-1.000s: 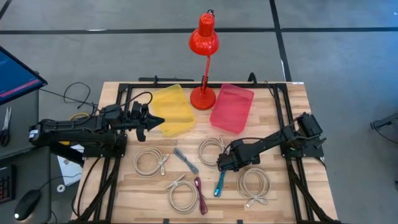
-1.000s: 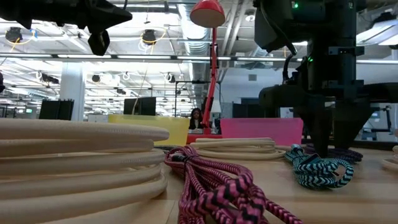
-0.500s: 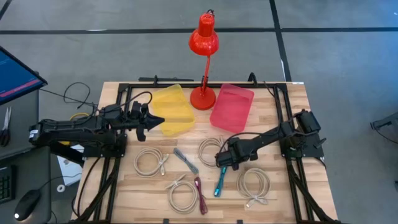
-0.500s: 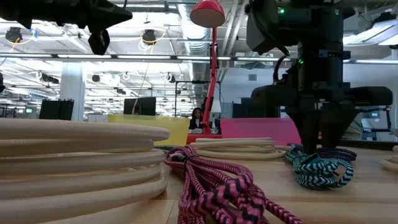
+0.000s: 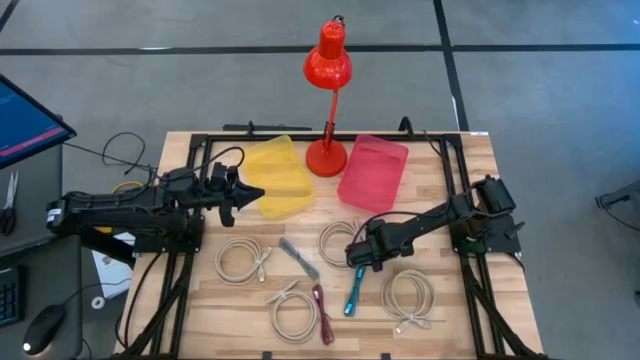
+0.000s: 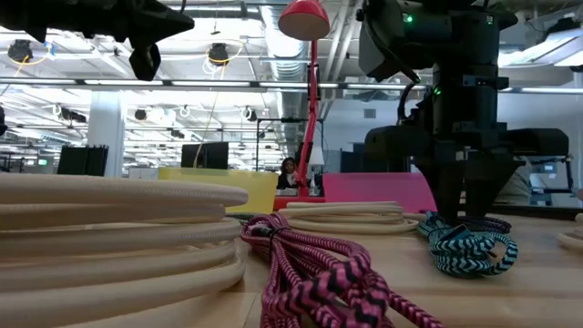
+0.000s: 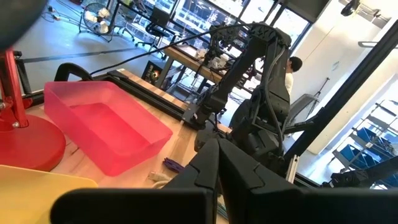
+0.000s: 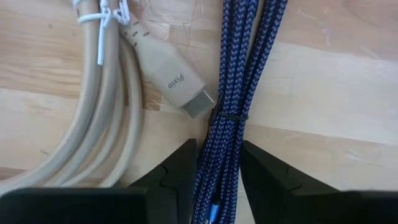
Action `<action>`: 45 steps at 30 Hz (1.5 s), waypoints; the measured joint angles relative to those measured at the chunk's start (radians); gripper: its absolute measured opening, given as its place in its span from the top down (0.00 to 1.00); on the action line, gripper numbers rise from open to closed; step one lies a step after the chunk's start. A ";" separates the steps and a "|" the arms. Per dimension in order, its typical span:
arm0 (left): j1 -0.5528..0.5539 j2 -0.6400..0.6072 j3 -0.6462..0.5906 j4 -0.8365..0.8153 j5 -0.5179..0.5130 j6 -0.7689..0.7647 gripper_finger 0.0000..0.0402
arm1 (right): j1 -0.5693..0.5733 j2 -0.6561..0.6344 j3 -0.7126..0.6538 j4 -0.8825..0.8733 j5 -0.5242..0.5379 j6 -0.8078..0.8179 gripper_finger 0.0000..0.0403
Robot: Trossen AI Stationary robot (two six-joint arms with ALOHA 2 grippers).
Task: Pick & Place USB Port
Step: Put the black and violet charger cable into the pink bin
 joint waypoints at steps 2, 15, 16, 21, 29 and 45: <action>0.000 0.000 0.000 0.004 0.000 0.000 0.97 | 0.000 0.000 0.000 0.008 0.000 -0.013 0.72; 0.000 0.000 0.000 0.005 0.000 0.000 0.97 | -0.004 -0.008 -0.011 0.005 0.005 -0.104 0.98; 0.000 0.000 0.000 0.005 0.000 0.000 0.97 | -0.004 -0.008 -0.011 0.004 0.005 -0.104 0.97; 0.000 0.000 0.000 0.005 0.000 0.000 0.97 | -0.002 -0.014 0.002 -0.029 -0.007 -0.149 0.99; 0.000 0.000 0.000 0.006 0.000 0.000 0.97 | -0.002 -0.097 0.070 -0.170 -0.024 -0.183 0.99; 0.000 0.000 0.000 0.006 0.000 0.000 0.97 | -0.146 -0.444 0.077 -0.197 0.291 -0.307 1.00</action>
